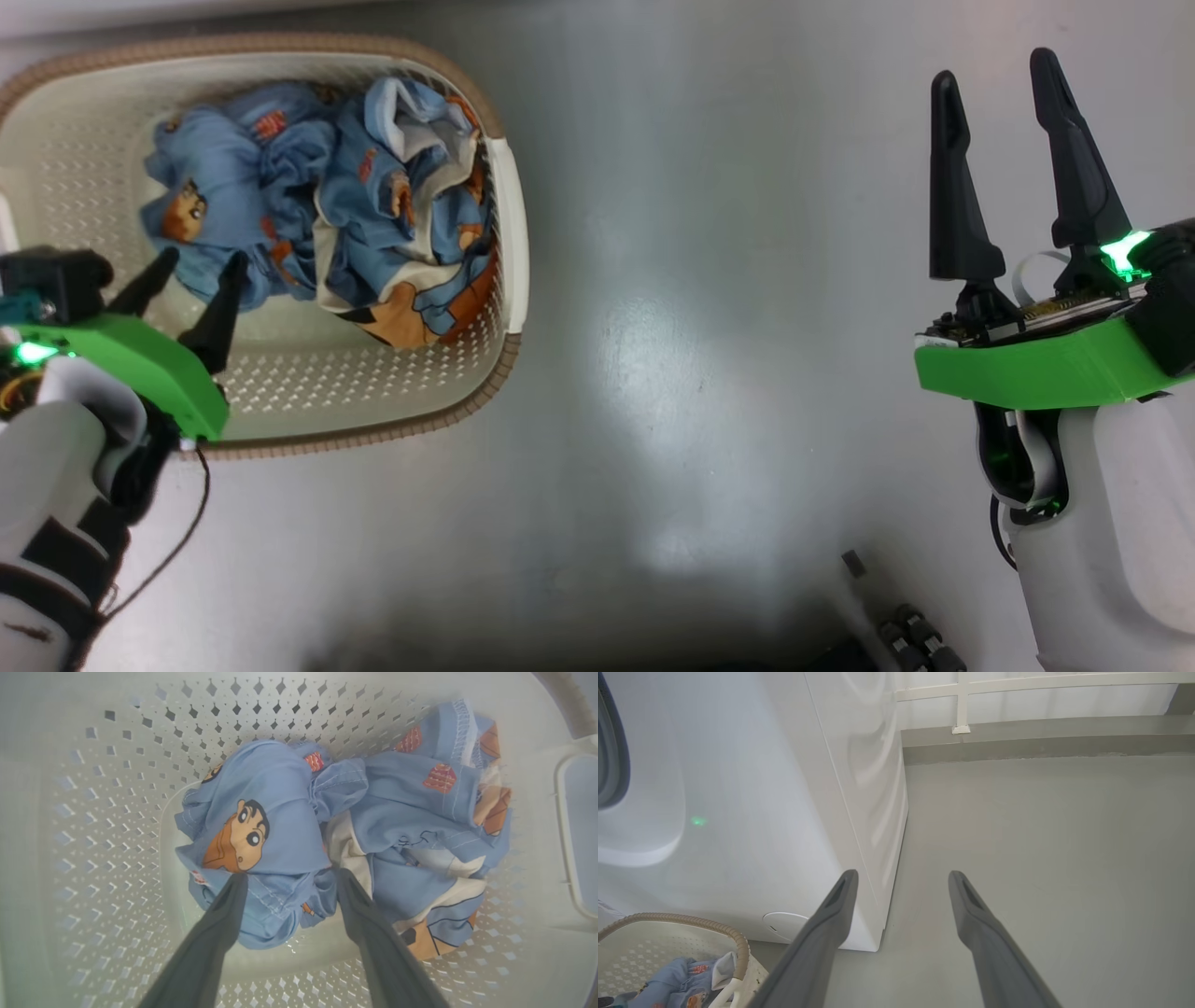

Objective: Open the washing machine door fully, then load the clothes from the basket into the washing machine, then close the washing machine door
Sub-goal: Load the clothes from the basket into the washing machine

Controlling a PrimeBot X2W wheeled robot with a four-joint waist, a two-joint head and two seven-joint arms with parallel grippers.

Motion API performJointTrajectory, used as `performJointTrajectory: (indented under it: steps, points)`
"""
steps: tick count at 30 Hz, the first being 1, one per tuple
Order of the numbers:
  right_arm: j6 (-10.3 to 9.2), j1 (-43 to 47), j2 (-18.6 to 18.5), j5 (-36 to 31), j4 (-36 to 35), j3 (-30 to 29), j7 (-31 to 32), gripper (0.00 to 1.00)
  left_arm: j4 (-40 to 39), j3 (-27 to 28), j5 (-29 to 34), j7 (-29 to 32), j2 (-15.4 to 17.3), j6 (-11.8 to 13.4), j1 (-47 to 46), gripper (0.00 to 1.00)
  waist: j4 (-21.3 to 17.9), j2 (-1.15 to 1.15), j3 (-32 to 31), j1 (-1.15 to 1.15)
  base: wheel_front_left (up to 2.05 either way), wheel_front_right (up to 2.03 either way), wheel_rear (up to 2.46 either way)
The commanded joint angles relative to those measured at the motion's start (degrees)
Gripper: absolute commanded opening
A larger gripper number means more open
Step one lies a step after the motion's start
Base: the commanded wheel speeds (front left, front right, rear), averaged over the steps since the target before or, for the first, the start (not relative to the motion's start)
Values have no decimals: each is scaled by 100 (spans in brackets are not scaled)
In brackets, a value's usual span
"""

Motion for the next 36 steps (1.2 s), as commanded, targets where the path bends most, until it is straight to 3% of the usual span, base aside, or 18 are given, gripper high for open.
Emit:
performJointTrajectory:
  steps: [1, 26, 27, 28, 29, 33, 36]
  points:
    - [32, 109, 53, 70, -167, 145, -45, 100, 74, 17, -93, -4, 314, 4, -59, 100, -75, 0, 130, -1, 0, 0, 0]
    - [32, 128, 54, 158, -306, 323, -45, 100, 686, -1021, -538, 3, 505, 4, -804, 100, -345, 0, 407, -1, 0, 0, 0]
    - [32, 132, 54, 156, -307, 328, -45, 100, 702, -1055, -548, 3, 499, 4, -811, 91, -347, 0, 400, -1, 0, 0, 0]
    - [32, 136, 54, 155, -309, 332, -45, 100, 710, -1086, -559, 0, 494, 4, -820, 53, -350, 0, 393, -1, 0, 0, 0]
    - [32, 140, 54, 154, -311, 335, -45, 100, 717, -1113, -573, -9, 491, 4, -829, 39, -352, 0, 384, -1, 0, 0, 0]
    - [32, 142, 54, 151, -317, 339, -45, 100, 738, -1180, -629, -26, 475, 4, -845, 21, -354, 0, 357, -1, 0, 0, 0]
    - [32, 159, 54, 140, -318, 350, -45, 100, 763, -1236, -689, -50, 456, 4, -847, 0, -346, 0, 305, -1, 0, 0, 0]
